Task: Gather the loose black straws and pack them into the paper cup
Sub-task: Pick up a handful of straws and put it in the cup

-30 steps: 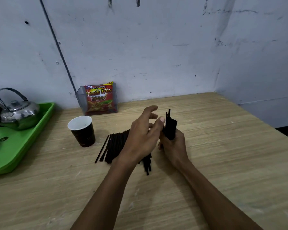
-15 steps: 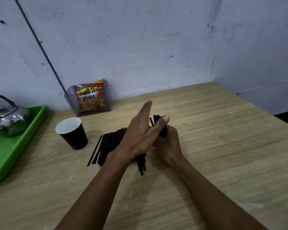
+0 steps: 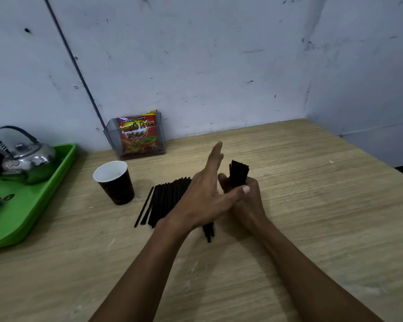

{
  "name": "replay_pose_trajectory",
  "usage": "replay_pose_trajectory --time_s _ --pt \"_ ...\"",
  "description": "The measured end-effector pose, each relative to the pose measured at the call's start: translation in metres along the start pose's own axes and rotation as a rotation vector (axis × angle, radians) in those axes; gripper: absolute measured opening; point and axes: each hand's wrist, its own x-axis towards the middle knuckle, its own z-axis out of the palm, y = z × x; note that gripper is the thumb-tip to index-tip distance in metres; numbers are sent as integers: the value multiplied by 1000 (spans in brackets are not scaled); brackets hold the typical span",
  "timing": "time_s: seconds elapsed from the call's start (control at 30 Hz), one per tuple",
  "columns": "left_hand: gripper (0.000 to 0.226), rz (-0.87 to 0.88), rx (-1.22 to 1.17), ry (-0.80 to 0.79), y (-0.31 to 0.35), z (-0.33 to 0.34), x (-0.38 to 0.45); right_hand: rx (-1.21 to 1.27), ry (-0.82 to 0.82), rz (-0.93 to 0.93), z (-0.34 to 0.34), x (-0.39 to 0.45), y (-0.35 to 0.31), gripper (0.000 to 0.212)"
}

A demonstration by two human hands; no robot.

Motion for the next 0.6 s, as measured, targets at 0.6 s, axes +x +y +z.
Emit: replay_pose_trajectory --time_s 0.6 --pt "89 -228 -128 906 -121 -137 -71 218 -245 28 161 19 -90 43"
